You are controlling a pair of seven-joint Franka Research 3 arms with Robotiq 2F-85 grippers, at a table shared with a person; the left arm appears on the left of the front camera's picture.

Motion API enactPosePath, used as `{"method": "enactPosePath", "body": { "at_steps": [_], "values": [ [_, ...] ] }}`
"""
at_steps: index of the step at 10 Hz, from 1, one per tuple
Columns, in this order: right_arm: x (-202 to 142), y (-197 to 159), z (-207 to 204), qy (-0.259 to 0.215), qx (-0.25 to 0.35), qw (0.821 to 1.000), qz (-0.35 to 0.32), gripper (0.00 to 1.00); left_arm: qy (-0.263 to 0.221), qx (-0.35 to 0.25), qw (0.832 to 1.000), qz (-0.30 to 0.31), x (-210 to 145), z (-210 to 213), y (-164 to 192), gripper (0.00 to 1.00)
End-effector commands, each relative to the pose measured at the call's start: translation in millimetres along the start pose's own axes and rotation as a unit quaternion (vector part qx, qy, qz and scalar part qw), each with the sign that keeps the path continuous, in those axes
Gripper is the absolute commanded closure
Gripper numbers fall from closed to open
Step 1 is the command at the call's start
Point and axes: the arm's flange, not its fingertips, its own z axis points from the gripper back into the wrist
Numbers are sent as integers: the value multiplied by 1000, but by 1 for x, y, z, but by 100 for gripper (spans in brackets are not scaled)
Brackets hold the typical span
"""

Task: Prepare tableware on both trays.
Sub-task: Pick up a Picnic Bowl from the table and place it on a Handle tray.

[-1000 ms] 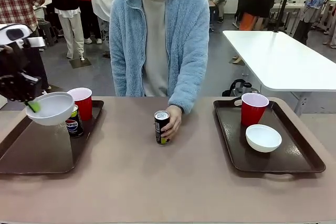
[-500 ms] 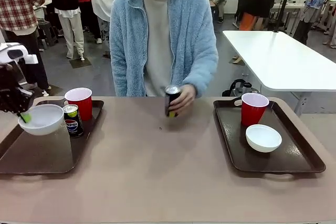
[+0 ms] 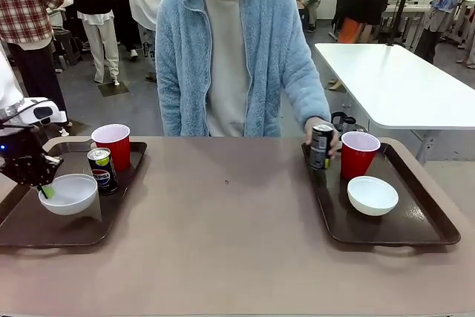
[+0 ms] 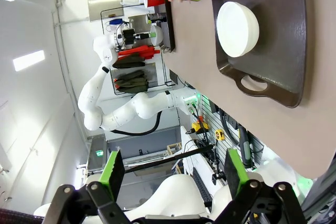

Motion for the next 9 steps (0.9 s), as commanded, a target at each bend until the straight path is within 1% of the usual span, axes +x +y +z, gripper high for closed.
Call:
{"method": "enactPosePath", "body": {
  "at_steps": [1, 3, 4, 5, 6, 7, 8, 9],
  "values": [
    [-1, 2, -1, 1, -1, 1000, -3, 0, 1, 13, 1000, 16, 6, -14, 1, 100],
    [-1, 2, -1, 1, -1, 1000, -3, 0, 15, 10, 1000, 22, 5, -21, 1, 100],
    [-1, 2, -1, 1, -1, 1000, -3, 0, 18, 8, 1000, 21, 5, -20, 1, 38],
    [-1, 2, -1, 1, -1, 1000, -3, 0, 22, 6, 999, 26, 4, -16, 0, 36],
    [-1, 2, -1, 1, -1, 1000, -3, 0, 21, 1, 999, 24, 5, -6, -3, 0],
    [-1, 2, -1, 1, -1, 1000, -3, 0, 20, -3, 1000, 20, 3, 7, -6, 0],
    [-1, 2, -1, 1, -1, 1000, -3, 0, 20, -11, 1000, 15, 3, 20, -9, 23],
    [-1, 2, -1, 1, -1, 1000, -3, 0, 21, -15, 1000, 12, 2, 35, -13, 13]
  ]
}}
